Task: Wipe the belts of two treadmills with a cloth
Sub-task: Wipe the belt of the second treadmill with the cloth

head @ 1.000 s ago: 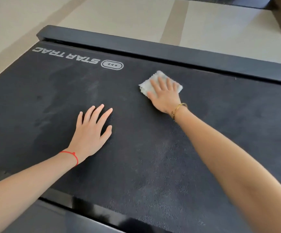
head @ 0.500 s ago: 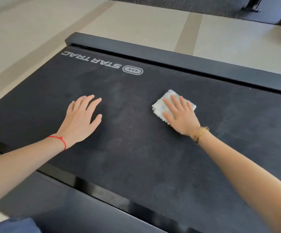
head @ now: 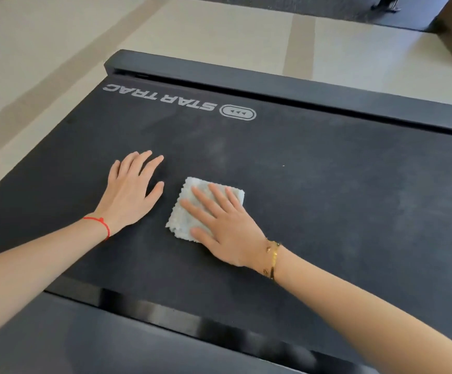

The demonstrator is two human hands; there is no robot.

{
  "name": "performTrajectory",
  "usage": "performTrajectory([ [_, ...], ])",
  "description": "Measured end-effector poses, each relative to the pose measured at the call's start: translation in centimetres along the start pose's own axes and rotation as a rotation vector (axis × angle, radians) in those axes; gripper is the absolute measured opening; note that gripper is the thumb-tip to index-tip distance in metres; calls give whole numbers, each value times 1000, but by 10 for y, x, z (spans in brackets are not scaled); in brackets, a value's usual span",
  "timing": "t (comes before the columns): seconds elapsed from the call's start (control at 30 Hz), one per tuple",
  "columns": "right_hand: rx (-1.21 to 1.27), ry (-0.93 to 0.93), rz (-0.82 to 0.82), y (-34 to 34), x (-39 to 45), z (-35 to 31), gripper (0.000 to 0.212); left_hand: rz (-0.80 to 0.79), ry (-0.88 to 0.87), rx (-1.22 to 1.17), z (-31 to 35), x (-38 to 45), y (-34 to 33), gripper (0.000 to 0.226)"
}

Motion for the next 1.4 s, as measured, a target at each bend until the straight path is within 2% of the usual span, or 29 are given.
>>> performTrajectory([
  [0.13, -17, -66, 12, 4, 5, 16, 56, -8, -47, -17, -23, 13, -2, 58],
  [0.3, -18, -507, 34, 25, 67, 88, 56, -18, -85, -65, -40, 19, -4, 57],
  [0.37, -8, -587, 42, 25, 83, 93, 57, -21, -89, -88, -41, 20, -6, 56],
  [0.47, 5, -557, 41, 16, 80, 68, 57, -25, -88, -123, -42, 19, -10, 54],
  [0.73, 13, -380, 24, -5, 8, -51, 55, -15, -92, -150, -42, 17, -13, 54],
  [0.9, 35, -520, 72, -3, -58, -60, 56, -31, -101, -158, -46, 18, -15, 55],
  [1.03, 55, -754, 110, 1, -100, -54, 56, -60, -100, -167, -46, 18, -13, 55],
  [1.13, 87, -900, 121, 2, -93, -48, 55, -81, -101, -175, -46, 18, -10, 55],
  [1.2, 93, -924, 138, 2, -72, -42, 55, -81, -95, -181, -47, 16, -9, 55],
  [1.4, 54, -755, 103, 1, 19, -45, 56, -67, -90, -187, -65, 1, -7, 54],
])
Point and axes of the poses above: each hand's wrist, its own x-axis towards the middle knuckle, its own y-axis out of the back of the hand, z = x × y, the point moved 1 cm from there along x, towards the middle knuckle, and after that the axes turned 4 degrees about y, right-handed, at the moved point
